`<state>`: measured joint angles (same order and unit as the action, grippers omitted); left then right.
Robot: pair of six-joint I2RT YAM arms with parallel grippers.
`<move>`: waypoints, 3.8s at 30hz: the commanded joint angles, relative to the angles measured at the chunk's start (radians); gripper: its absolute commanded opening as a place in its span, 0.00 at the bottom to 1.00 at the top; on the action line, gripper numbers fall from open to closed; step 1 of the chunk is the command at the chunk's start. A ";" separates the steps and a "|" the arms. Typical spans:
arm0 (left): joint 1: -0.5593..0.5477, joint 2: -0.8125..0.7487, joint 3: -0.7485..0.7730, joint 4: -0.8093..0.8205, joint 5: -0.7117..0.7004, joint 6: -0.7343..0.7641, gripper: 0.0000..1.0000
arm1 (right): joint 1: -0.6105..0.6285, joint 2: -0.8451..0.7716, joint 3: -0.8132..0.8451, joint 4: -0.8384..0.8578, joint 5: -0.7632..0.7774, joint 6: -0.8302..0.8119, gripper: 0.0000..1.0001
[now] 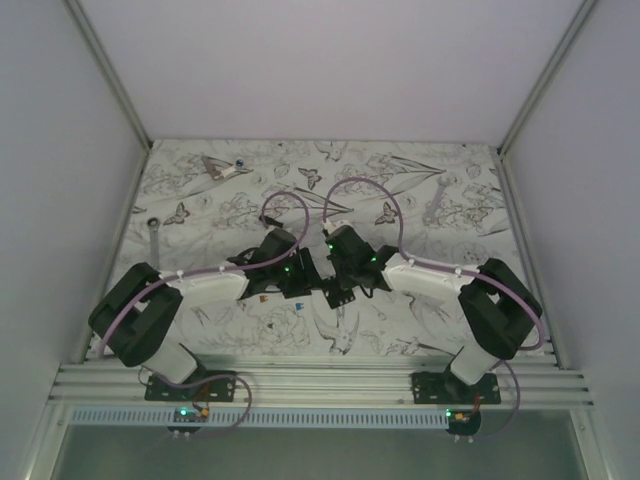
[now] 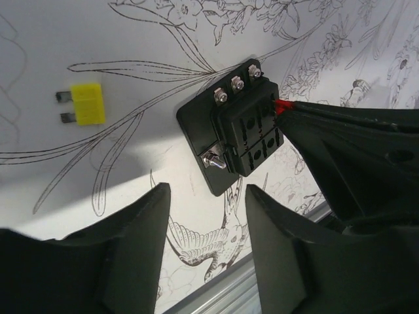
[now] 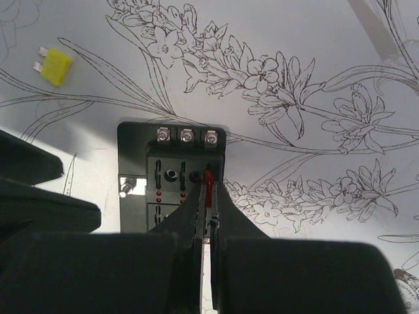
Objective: Snap on the fuse box
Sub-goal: Install the fuse at the fuse box base.
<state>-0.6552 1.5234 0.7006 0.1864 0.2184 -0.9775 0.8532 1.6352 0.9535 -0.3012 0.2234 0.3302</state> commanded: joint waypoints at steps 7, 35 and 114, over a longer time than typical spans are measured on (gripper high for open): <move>-0.046 0.113 0.044 0.045 -0.051 -0.085 0.32 | 0.000 -0.027 -0.018 0.018 -0.016 0.050 0.00; -0.057 0.115 0.039 0.082 -0.068 -0.121 0.23 | 0.004 -0.056 -0.044 0.040 -0.007 0.084 0.00; -0.029 0.178 0.039 0.047 -0.035 -0.095 0.15 | 0.001 -0.044 -0.039 0.066 -0.060 -0.121 0.00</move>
<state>-0.6918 1.6814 0.7479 0.2722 0.1898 -1.0882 0.8486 1.5978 0.9112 -0.2577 0.1581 0.1951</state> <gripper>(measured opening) 0.147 0.026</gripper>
